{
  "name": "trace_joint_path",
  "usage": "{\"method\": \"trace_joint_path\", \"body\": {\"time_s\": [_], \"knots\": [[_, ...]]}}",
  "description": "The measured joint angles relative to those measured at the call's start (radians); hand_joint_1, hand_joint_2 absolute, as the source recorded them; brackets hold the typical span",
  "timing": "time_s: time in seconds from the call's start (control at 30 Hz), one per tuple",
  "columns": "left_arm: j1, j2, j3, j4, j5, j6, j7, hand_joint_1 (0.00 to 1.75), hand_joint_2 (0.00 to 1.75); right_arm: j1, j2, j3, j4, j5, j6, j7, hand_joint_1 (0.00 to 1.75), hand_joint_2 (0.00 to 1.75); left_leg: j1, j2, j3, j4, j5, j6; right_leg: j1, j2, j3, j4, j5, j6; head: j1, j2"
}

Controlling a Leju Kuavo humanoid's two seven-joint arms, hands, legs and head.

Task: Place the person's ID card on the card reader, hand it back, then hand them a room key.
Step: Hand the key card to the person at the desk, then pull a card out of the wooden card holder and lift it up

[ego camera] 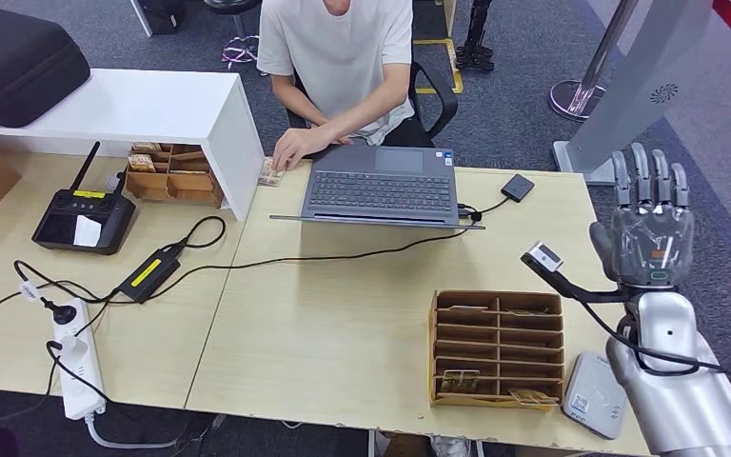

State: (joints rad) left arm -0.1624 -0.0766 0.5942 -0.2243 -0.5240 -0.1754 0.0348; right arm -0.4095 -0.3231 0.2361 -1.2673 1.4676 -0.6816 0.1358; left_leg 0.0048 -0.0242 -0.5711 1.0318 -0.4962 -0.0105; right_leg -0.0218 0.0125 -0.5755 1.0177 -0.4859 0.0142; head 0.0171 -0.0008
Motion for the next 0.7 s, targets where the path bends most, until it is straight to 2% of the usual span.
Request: {"method": "trace_joint_path", "body": {"time_s": [0.13, 0.27, 0.4, 0.53, 0.7], "knots": [[0.008, 0.006, 0.001, 0.0, 0.008, -0.001, -0.011, 0.0, 1.75, 0.077, -0.012, -0.015, -0.109, -0.023, -0.002, -0.031, 0.0, 1.75, 0.0, 0.0, 0.0, 0.0, 0.0, 0.0, 0.0, 0.0, 0.0, 0.0, 0.0, 0.0, 0.0, 0.0], [0.014, 0.012, 0.002, 0.0, 0.017, 0.0, -0.018, 0.0, 1.75, 0.162, -0.019, -0.021, -0.221, -0.03, -0.009, -0.052, 0.0, 0.0, 0.0, 0.0, 0.0, 0.0, -0.001, 0.001, 0.0, 0.0, 0.0, 0.0, -0.001, 0.0, 0.0, 0.0], [0.019, 0.013, 0.008, 0.0, 0.017, 0.002, -0.027, 0.0, 1.75, 0.246, -0.013, -0.04, -0.333, -0.025, -0.01, -0.107, 0.0, 0.0, 0.0, 0.0, -0.001, 0.0, -0.001, 0.001, 0.0, 0.0, 0.0, 0.0, -0.001, 0.0, 0.0, 0.0], [0.019, 0.013, 0.01, 0.0, 0.017, 0.002, -0.028, 0.0, 1.75, 0.314, 0.028, -0.08, -0.436, -0.038, -0.01, -0.196, 0.0, 0.0, 0.0, 0.0, -0.001, -0.001, -0.001, 0.001, 0.0, 0.0, 0.0, 0.0, -0.001, 0.0, 0.0, 0.0], [0.019, 0.014, 0.011, 0.0, 0.017, 0.002, -0.028, 0.0, 1.75, 0.362, 0.064, -0.121, -0.494, -0.065, -0.01, -0.24, 0.0, 0.0, 0.0, 0.001, -0.001, 0.0, -0.001, 0.001, 0.0, 0.0, 0.0, 0.0, -0.001, 0.0, 0.0, 0.0]]}}
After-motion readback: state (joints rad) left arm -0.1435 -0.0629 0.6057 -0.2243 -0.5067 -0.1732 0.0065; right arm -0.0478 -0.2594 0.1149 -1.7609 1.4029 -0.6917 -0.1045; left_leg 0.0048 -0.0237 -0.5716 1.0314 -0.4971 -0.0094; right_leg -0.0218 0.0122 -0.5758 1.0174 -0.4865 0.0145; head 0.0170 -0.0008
